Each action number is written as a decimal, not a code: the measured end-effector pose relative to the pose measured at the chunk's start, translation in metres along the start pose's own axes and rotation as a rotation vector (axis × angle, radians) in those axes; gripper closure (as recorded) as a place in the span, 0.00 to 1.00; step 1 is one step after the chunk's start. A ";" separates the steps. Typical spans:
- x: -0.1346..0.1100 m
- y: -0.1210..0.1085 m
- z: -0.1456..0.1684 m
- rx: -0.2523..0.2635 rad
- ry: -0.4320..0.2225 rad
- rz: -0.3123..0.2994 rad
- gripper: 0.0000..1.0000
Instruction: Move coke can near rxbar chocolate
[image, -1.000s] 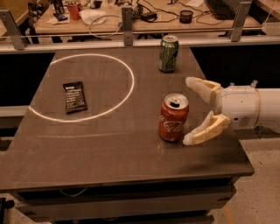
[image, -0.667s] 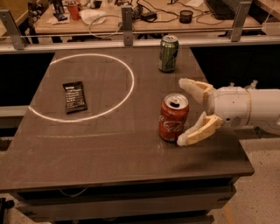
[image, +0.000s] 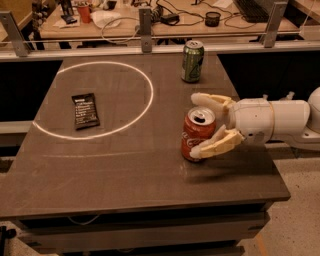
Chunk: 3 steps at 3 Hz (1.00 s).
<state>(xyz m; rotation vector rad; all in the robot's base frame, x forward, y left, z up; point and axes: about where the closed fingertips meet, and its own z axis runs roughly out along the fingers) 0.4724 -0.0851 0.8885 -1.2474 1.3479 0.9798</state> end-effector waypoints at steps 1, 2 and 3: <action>0.002 -0.002 0.001 -0.022 -0.004 -0.010 0.41; 0.004 -0.001 -0.001 -0.029 0.000 -0.013 0.66; 0.002 -0.001 0.000 -0.031 -0.002 -0.015 0.88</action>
Offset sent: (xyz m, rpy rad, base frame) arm -0.0003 -0.0097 -0.0067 -0.0094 -0.0056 0.0283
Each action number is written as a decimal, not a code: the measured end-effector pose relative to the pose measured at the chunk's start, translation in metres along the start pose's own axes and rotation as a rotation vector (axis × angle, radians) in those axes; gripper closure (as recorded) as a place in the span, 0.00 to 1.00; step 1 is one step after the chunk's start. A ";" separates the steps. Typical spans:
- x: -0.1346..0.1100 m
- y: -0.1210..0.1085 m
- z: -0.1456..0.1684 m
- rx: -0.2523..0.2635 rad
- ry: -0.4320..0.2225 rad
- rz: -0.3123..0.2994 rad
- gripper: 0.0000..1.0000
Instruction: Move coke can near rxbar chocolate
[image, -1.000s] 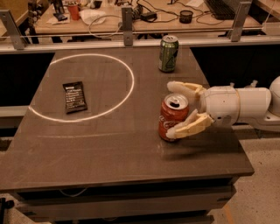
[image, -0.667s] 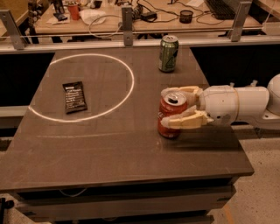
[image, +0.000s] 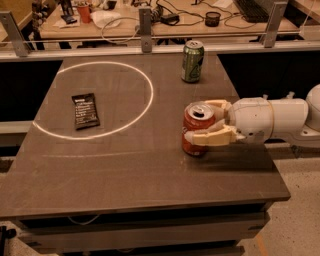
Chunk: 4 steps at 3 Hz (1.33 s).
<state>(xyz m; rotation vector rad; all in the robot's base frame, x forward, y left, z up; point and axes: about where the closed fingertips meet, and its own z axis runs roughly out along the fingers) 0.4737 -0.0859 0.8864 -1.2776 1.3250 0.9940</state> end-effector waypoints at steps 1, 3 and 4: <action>-0.019 -0.014 0.010 0.030 -0.008 -0.015 1.00; -0.059 -0.062 0.042 0.121 0.006 -0.023 1.00; -0.058 -0.093 0.062 0.150 0.025 0.045 1.00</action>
Offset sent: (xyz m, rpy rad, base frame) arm 0.0696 0.0448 0.0739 0.0225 -0.0905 -0.1153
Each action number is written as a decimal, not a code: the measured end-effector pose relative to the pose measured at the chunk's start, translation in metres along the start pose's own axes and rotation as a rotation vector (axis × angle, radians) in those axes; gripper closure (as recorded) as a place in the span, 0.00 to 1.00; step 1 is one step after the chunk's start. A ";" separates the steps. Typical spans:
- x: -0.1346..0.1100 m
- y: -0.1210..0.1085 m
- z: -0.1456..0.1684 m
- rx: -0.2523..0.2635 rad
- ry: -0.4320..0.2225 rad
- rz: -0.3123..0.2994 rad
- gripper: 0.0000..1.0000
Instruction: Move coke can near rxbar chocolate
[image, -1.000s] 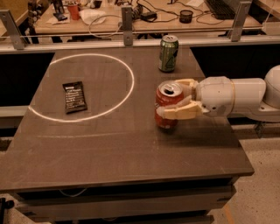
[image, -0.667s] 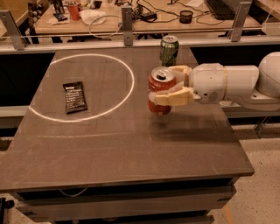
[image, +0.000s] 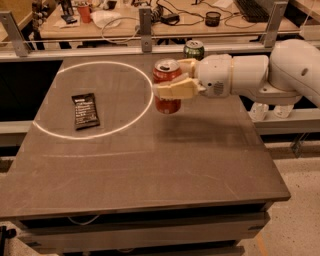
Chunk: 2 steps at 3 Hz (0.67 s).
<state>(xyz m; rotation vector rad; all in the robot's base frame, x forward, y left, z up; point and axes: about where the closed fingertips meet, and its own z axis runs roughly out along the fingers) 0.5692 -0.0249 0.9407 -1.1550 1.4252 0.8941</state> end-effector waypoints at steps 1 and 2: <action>-0.003 -0.017 0.044 -0.035 -0.005 0.040 1.00; -0.007 -0.019 0.074 -0.069 -0.018 0.040 1.00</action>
Offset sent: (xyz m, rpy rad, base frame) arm 0.0521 0.0953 -0.0076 0.0426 0.0491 0.0936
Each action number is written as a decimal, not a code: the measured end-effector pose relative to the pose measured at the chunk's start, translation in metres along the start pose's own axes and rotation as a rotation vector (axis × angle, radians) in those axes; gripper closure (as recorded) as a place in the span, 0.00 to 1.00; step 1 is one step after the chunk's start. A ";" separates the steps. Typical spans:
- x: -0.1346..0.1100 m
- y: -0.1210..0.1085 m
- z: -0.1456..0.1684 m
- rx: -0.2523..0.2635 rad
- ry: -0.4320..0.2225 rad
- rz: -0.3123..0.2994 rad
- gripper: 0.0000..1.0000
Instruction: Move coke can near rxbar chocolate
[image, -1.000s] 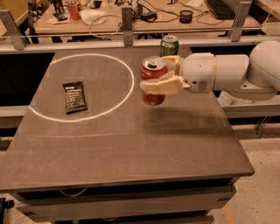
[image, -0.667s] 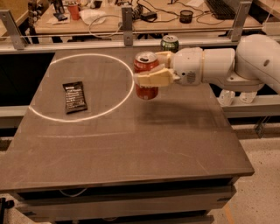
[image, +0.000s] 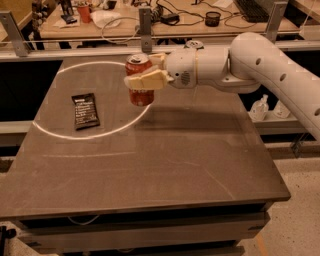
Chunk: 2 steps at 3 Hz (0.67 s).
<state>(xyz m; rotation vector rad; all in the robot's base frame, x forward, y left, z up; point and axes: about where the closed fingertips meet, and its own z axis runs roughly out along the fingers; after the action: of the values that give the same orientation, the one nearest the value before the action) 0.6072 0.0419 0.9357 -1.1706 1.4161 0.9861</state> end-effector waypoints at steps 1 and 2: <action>-0.003 0.003 0.037 -0.044 -0.032 -0.025 1.00; 0.001 0.004 0.068 -0.073 -0.034 -0.057 1.00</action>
Offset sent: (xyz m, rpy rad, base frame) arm 0.0183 0.0956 -0.0236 0.0152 -0.0825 0.1113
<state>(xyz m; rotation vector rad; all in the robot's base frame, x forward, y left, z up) 0.6169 0.1079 0.9238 -1.2356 1.3229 1.0202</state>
